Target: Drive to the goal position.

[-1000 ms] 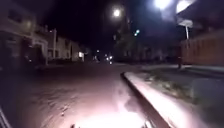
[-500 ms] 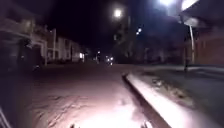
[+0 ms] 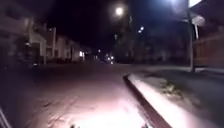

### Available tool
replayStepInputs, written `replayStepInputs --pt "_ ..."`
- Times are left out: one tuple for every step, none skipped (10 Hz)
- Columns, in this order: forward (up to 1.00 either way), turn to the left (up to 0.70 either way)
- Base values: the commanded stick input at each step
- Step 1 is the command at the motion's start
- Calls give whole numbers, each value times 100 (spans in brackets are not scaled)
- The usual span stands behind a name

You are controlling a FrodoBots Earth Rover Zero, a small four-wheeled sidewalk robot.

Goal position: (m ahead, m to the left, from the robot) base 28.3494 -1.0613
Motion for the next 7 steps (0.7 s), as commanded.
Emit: replayStepInputs --pt "70 0" --pt "70 0" --pt "70 0" --pt "70 0" --pt "70 0" --pt "70 0" --pt "70 0"
